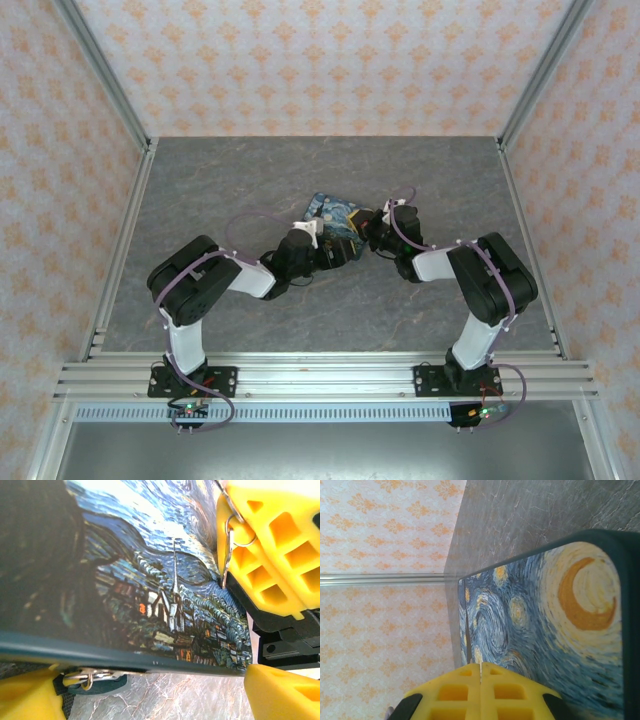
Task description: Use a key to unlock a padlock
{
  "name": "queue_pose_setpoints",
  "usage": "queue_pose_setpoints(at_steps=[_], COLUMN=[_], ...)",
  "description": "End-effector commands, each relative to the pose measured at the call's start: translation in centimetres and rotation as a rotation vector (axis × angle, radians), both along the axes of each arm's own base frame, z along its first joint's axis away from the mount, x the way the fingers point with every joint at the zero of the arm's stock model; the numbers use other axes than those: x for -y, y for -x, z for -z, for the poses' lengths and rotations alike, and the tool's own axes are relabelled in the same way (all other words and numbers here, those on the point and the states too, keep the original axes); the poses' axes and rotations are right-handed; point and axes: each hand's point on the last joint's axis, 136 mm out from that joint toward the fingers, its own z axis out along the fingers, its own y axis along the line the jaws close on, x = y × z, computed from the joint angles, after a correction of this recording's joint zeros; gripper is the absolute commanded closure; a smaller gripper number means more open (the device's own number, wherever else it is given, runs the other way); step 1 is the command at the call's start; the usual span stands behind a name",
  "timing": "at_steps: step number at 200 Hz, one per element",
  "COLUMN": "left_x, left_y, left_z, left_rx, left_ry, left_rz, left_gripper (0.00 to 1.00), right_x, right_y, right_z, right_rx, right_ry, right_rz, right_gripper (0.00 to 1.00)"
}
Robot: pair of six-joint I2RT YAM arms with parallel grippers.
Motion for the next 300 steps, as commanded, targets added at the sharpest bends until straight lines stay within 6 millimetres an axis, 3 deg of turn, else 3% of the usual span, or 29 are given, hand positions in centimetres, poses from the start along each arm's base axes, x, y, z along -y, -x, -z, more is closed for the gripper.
queue_pose_setpoints(at_steps=[1, 99, 156, 167, 173, 238, 300], left_x=[0.0, -0.3, -0.4, -0.1, 0.0, 0.2, -0.3], left_y=[-0.5, 0.0, 0.6, 0.5, 0.5, 0.4, 0.7], left_z=[-0.7, -2.8, -2.1, -2.7, -1.5, -1.2, -2.4], left_rx=[0.01, 0.032, 0.012, 0.018, -0.004, -0.023, -0.01], left_ry=[0.086, 0.212, 0.221, 0.252, 0.248, 0.31, 0.359], left_rz=[-0.019, -0.048, -0.052, -0.051, -0.053, -0.101, -0.166], left_gripper=[0.13, 0.17, 0.18, 0.19, 0.19, 0.24, 0.29], right_x=[-0.2, -0.1, -0.2, -0.2, -0.2, -0.2, -0.2], right_y=[-0.3, -0.3, -0.5, -0.5, -0.5, -0.5, -0.5], right_z=[-0.2, -0.2, 0.0, 0.1, 0.1, 0.3, 0.5], right_rx=[0.015, 0.012, 0.011, 0.008, 0.007, 0.003, 0.0], right_ry=[-0.008, -0.012, -0.013, -0.014, -0.015, -0.018, -0.023], right_rz=[-0.007, -0.002, -0.002, -0.002, -0.001, -0.001, -0.002], right_gripper=[1.0, 1.0, 1.0, 1.0, 1.0, 1.0, 1.0])
